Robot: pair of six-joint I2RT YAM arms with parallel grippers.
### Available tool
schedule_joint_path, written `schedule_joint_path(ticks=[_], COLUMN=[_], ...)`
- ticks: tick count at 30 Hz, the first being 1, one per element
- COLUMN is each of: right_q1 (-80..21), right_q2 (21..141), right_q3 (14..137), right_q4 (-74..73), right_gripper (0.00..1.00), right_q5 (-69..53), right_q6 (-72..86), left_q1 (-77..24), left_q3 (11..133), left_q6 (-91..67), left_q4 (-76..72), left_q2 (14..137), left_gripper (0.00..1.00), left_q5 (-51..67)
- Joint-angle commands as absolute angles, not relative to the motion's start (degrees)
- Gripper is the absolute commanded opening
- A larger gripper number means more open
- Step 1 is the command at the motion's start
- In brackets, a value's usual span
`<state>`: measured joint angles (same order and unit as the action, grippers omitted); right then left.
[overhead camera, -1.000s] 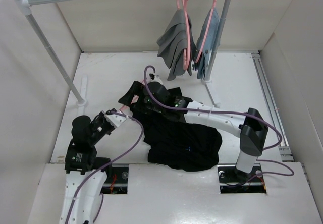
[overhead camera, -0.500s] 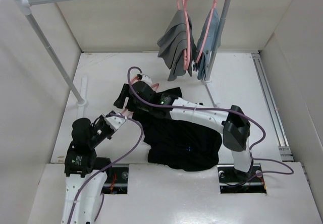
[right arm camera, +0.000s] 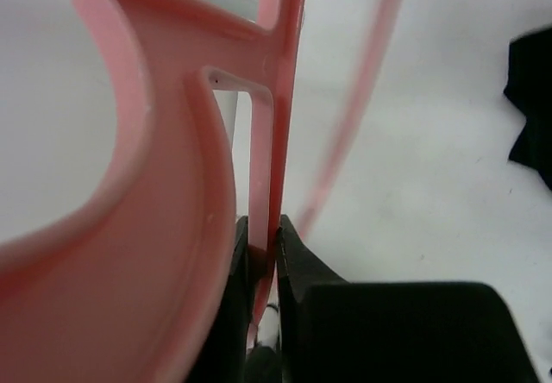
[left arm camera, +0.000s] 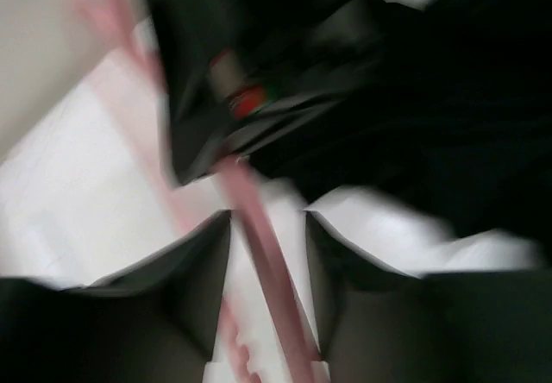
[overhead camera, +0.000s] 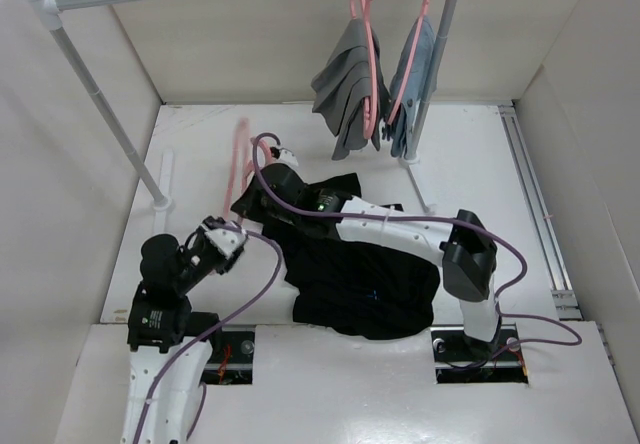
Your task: Place the t-shirt on the hanger
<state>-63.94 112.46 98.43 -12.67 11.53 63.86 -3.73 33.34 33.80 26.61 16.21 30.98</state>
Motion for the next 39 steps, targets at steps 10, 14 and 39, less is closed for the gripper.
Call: schedule_joint_path(ticks=[10, 14, 39], right_q1=[-60.8, -60.8, -60.8], right_q2=[103.6, 96.7, 44.5], right_q3=[91.0, 86.0, 54.1], right_q4=[-13.7, -19.0, -54.1], right_gripper=[0.00, 0.00, 0.00], right_q5=[5.7, 1.6, 18.4], right_q6=[17.5, 10.7, 32.3], left_q1=[-4.9, -4.9, -33.7], left_q3=[40.0, 38.8, 46.5], left_q6=[28.3, 16.7, 62.2], left_q4=[22.8, 16.0, 26.7], left_q2=[12.0, 14.1, 66.0], left_gripper=[1.00, 1.00, 0.92], left_q5=[42.2, 27.2, 26.5])
